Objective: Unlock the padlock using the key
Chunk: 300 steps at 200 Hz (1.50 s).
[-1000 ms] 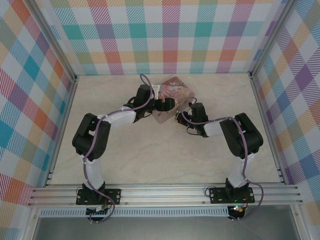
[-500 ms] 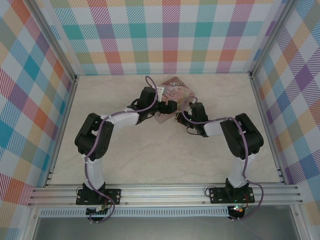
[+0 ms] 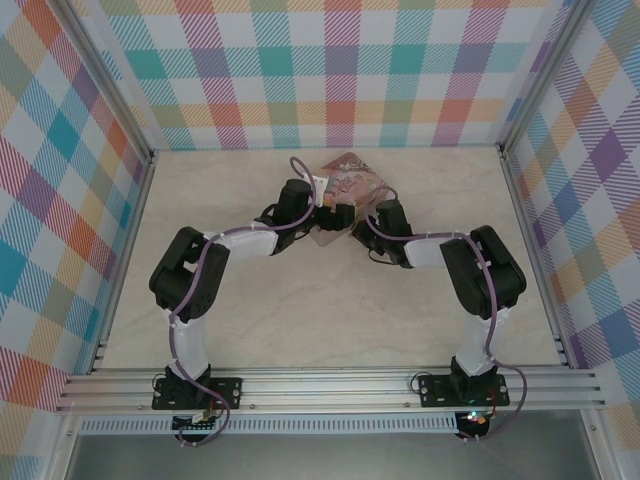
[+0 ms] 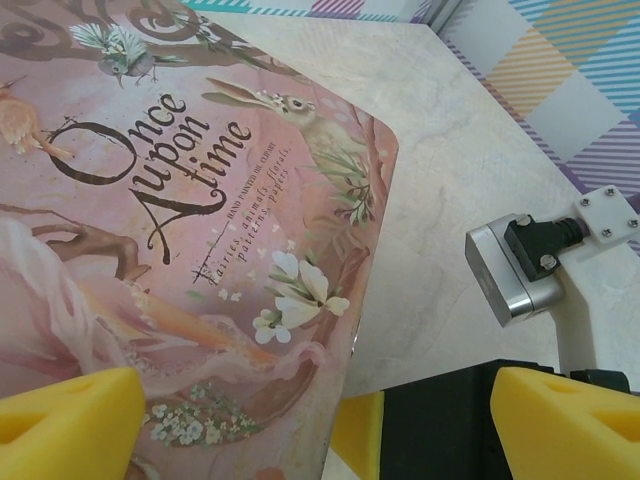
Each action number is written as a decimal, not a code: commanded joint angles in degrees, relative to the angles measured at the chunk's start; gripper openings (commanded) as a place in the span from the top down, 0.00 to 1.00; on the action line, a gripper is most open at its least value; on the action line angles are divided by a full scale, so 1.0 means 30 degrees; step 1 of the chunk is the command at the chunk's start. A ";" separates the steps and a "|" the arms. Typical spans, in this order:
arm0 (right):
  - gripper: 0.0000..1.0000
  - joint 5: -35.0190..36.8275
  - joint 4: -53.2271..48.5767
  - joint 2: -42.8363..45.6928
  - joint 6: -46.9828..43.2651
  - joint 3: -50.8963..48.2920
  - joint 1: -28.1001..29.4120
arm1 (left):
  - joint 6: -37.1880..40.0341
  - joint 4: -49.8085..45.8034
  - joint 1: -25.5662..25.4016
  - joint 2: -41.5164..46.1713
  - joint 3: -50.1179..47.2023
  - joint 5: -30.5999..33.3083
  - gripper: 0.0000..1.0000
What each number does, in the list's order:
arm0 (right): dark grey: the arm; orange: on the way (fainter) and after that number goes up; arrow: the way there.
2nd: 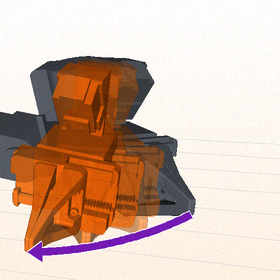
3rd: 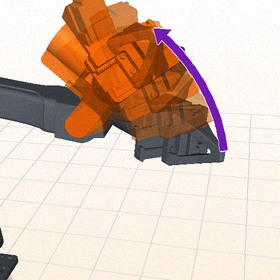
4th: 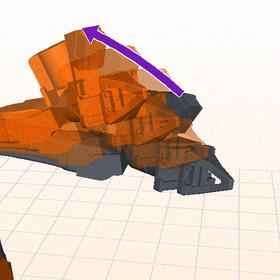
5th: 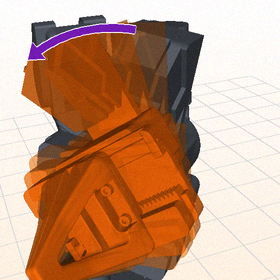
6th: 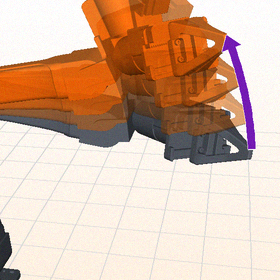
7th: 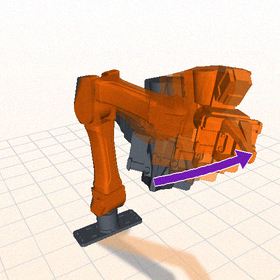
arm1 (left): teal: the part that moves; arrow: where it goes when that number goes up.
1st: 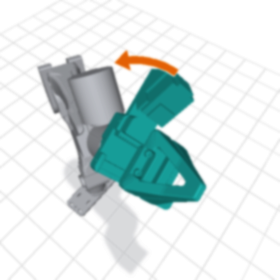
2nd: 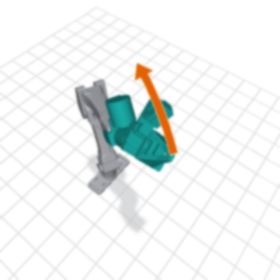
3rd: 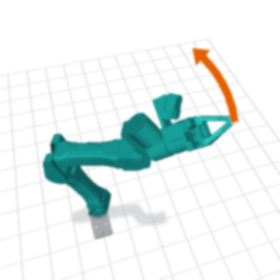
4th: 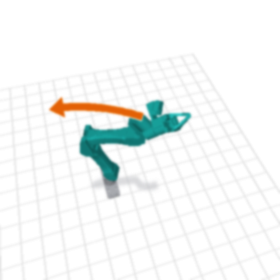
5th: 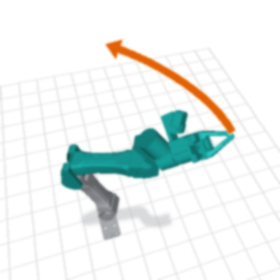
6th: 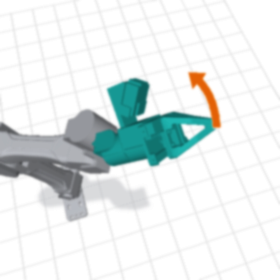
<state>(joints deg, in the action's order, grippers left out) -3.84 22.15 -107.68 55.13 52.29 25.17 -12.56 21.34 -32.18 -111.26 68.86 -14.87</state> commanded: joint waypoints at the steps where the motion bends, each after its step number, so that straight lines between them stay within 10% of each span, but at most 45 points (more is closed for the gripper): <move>1: 0.96 0.0997 0.0585 0.0175 0.0778 0.0855 -0.0131 | -0.0735 -0.2456 -0.0200 -0.0580 -0.0995 -0.0140 0.10; 219: 0.96 0.1667 -0.3816 0.2765 -0.2876 0.1064 -0.1571 | -0.1527 -0.2699 -0.0039 0.0883 -0.0923 -0.0626 0.08; 300: 0.94 -0.6374 -0.7011 0.8629 -0.6953 -0.2250 -0.1652 | -0.2830 -0.3205 0.0719 0.6470 -0.1324 -0.1625 0.00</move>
<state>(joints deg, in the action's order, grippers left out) -11.94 5.26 -85.19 37.21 48.62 20.21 -18.90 11.51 -31.33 -99.66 67.33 -18.72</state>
